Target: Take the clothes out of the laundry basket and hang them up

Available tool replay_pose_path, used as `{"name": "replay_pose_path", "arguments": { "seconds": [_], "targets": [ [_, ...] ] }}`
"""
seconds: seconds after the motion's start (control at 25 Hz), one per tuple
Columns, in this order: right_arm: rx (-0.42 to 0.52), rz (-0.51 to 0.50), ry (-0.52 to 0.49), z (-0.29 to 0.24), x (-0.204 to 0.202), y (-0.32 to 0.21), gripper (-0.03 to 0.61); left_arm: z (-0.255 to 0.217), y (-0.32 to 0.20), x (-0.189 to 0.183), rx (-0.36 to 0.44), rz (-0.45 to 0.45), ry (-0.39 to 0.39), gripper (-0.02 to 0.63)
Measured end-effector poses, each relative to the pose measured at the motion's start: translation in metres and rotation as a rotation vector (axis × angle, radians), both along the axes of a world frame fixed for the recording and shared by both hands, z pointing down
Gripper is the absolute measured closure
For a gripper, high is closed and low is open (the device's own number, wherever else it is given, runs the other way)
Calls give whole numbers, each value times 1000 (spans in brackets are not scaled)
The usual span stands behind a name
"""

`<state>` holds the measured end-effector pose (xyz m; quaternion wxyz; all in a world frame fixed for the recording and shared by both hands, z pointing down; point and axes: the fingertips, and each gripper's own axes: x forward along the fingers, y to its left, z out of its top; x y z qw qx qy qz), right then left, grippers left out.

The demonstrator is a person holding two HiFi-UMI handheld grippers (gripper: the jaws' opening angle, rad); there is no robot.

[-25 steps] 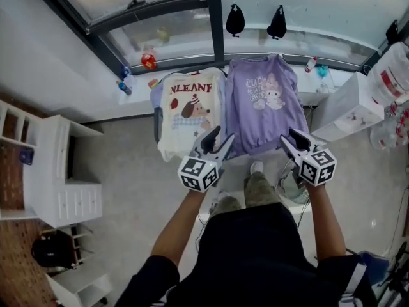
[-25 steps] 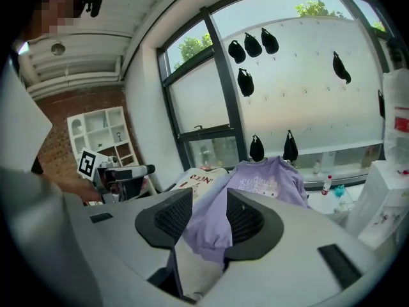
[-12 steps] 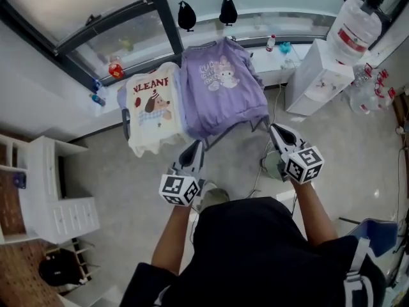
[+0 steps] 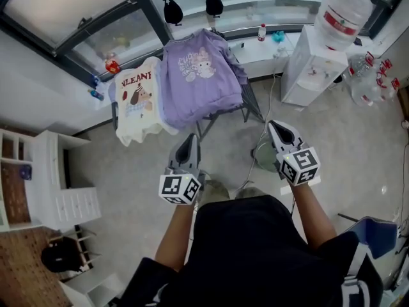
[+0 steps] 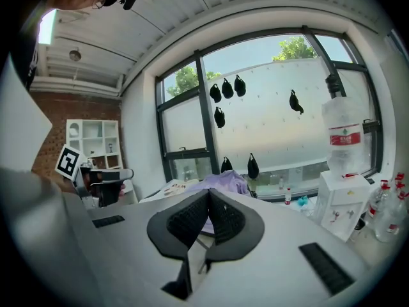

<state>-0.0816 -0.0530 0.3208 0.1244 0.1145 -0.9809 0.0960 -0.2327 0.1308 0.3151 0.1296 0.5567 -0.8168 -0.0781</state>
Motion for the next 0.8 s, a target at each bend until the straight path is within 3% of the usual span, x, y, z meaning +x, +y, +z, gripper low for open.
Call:
{"name": "replay_pose_path", "arguments": {
  "seconds": [0.36,0.8],
  "targets": [
    [42,68,6,5,58,-36,578,12,-34,38,-50,9,-62,603],
    [54,58,-19,10,75,-52,580,26,-42,56,-72,-23,-58,603]
  ]
}}
